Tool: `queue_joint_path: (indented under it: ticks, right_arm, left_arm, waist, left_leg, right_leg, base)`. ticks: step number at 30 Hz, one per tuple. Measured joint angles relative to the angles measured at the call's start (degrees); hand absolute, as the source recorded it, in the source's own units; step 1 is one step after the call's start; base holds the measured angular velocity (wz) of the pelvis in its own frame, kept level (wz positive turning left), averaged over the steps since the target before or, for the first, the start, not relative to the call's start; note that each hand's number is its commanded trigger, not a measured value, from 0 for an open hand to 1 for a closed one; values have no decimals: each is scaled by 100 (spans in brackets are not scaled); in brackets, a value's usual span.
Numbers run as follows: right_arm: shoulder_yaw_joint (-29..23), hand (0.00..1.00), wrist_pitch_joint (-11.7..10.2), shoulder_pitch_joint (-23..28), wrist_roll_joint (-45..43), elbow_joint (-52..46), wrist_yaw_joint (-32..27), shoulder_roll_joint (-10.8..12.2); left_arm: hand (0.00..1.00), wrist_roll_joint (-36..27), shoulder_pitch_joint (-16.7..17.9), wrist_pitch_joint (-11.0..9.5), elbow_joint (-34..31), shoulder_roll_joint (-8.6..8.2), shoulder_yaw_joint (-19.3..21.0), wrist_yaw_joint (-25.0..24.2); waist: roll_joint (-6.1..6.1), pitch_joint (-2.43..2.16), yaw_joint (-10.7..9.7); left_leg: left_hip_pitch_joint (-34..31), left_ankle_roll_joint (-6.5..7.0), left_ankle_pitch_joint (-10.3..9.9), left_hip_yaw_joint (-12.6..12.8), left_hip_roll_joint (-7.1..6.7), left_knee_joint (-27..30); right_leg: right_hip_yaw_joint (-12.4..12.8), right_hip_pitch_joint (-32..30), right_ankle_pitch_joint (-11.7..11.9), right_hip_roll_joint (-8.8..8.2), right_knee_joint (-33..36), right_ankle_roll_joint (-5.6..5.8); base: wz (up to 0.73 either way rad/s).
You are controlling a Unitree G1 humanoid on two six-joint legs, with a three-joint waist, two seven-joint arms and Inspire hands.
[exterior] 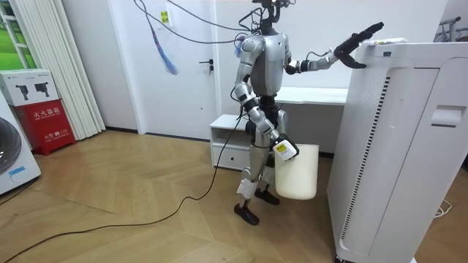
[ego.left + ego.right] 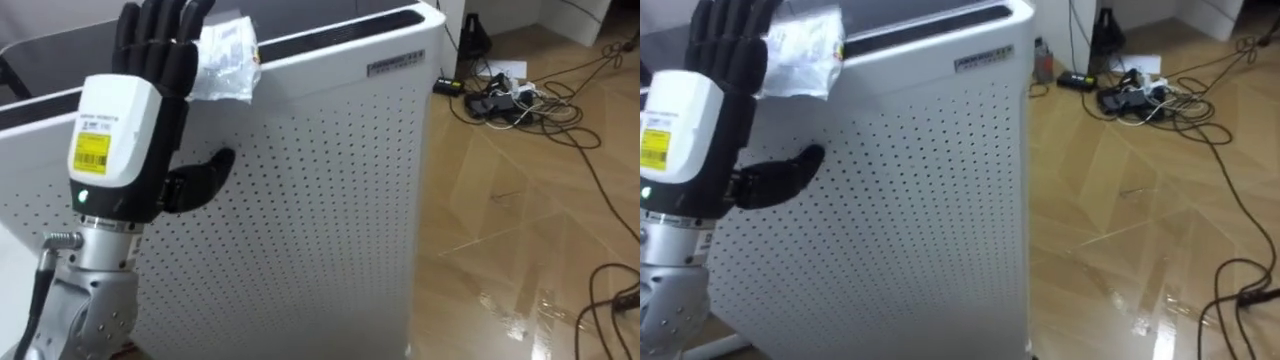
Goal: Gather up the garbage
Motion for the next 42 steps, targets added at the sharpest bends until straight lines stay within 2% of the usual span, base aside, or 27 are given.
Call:
queue_joint_path:
  ticks: [2, 5, 8, 18, 20, 21, 22, 23, 24, 32, 37, 42]
  right_arm:
    - [0, 100, 11, -1, 2, -1, 2, -1]
    - [47, 100, 137, 2, 9, -1, 61, 17]
    - [57, 100, 228, 8, 9, 0, 55, 15]
    - [61, 100, 383, 9, 8, -136, 176, 15]
    - [60, 100, 383, 3, 8, -207, 194, 15]
    - [61, 100, 383, 0, 8, -212, 204, 16]
    - [61, 100, 383, -6, 8, -214, 214, 16]
    - [62, 100, 383, -6, 8, -214, 220, 18]
    - [63, 100, 383, -6, 8, -214, 227, 18]
    - [114, 100, 384, -23, 7, -335, 285, 3]
    - [113, 100, 384, -27, 1, -352, 286, -27]
    - [112, 100, 385, -27, 1, -362, 285, -74]
  left_arm:
    - [0, -2, -30, 146, 1, 6, 0, -19]
    - [0, 1, -41, 404, 97, 15, 1, -127]
    - [0, 1, -41, 528, 101, 19, 4, -219]
    - [1, 2, -41, 558, 46, 24, 6, -360]
    - [18, 0, -41, 577, 45, 24, 18, -462]
    - [38, -3, -41, 586, 45, 24, 19, -489]
    - [50, -3, -41, 590, 43, 24, 23, -567]
    - [66, -2, -41, 590, 42, 24, 23, -615]
    - [100, -1, -41, 591, 41, 24, 24, -643]
    - [100, -3, -74, 591, -77, 25, 81, -797]
    - [100, 7, -244, 597, -103, 56, 161, -807]
    - [100, 7, -339, 603, -180, 83, 259, -779]
  waist:
    - [-2, 1, -83]
    - [-79, 55, -100]
    - [-87, 62, -113]
    - [-56, 40, -85]
    - [-59, 40, -79]
    - [-59, 40, -77]
    - [-59, 40, -74]
    - [-59, 40, -72]
    - [-59, 40, -72]
    - [-62, 38, -64]
    - [-87, 55, -87]
    - [-70, 46, -118]
  left_leg:
    - [36, -15, -9, 1, 7, -5]
    - [100, -31, -22, 56, 26, 11]
    - [103, -28, -22, 124, 33, 15]
    - [108, -28, -21, 126, 30, 14]
    - [103, -28, -21, 126, 27, 18]
    - [101, -28, -21, 126, 27, 19]
    - [100, -28, -21, 125, 26, 22]
    - [99, -28, -21, 125, 26, 23]
    - [99, -28, -21, 125, 26, 24]
    - [106, -28, -20, 120, 28, 32]
    - [100, -28, -20, 124, 27, 29]
    - [97, -29, -21, 127, 23, 9]
  right_leg:
    - [2, -9, 0, 24, 34, 0]
    - [95, -14, 18, 46, 101, 4]
    - [190, -39, 53, 62, 100, 15]
    - [184, -41, 57, 81, 90, 15]
    - [183, -37, 57, 81, 90, 15]
    - [183, -37, 57, 81, 90, 14]
    - [183, -37, 57, 79, 90, 14]
    - [183, -37, 57, 78, 90, 15]
    - [182, -37, 57, 78, 90, 15]
    - [166, -24, 57, 77, 92, 14]
    - [169, -29, 57, 76, 89, 15]
    - [166, -40, 53, 76, 81, 10]
  base:
    - [-7]
    - [-21]
    - [-11]
    - [-1]
    - [0]
    - [0]
    - [0]
    - [0]
    - [0]
    - [0]
    - [0]
    - [0]
